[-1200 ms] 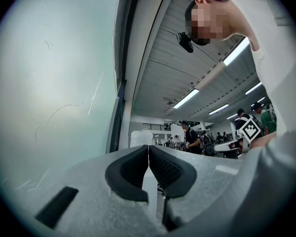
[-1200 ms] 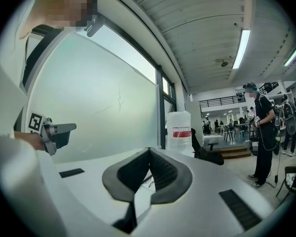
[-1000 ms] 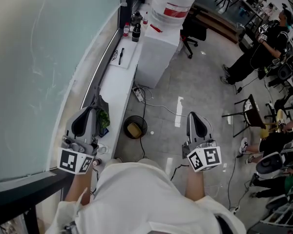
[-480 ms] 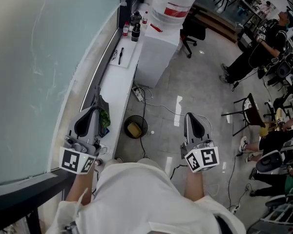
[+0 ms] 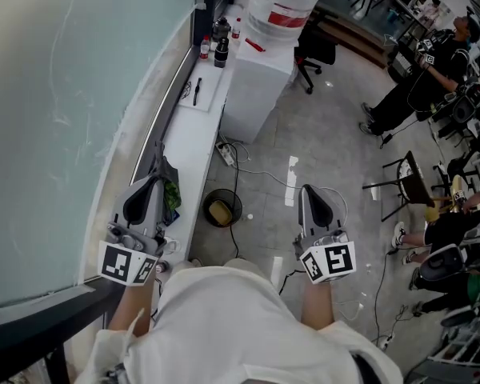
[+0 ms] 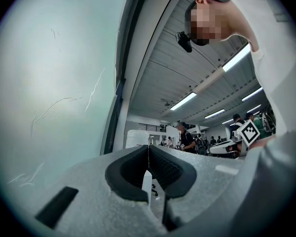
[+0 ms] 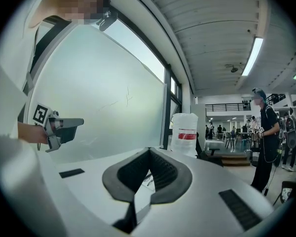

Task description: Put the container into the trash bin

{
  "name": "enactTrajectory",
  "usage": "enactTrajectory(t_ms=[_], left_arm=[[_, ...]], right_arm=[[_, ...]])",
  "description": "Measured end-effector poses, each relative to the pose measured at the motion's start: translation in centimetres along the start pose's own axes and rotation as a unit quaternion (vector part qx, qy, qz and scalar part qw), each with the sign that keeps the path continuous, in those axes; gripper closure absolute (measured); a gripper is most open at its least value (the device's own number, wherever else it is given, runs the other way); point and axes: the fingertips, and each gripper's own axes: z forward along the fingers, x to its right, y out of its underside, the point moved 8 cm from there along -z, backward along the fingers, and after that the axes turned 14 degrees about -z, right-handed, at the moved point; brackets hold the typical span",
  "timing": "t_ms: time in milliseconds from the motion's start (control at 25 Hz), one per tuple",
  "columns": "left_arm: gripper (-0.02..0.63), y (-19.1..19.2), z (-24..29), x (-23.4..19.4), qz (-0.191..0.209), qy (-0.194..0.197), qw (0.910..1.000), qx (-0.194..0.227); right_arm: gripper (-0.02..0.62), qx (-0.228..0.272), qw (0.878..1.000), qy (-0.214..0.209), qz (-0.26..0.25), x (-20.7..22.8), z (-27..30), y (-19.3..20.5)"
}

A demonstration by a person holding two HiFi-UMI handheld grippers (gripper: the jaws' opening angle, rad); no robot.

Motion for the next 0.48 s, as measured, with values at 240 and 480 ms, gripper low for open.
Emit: enactTrajectory(t_ms=[240,480], left_arm=[[0.588,-0.22,0.02,-0.25,-0.001,-0.001,1.0000,0.000],[0.586,0.03,0.43,-0.30,-0.002,0.002,1.0000,-0.002]], right_arm=[[0.594,0.001,1.000,-0.002,-0.002,-0.19,0.23,-0.29],[0.594,-0.001,1.000,-0.006,-0.003,-0.15,0.47,-0.08]])
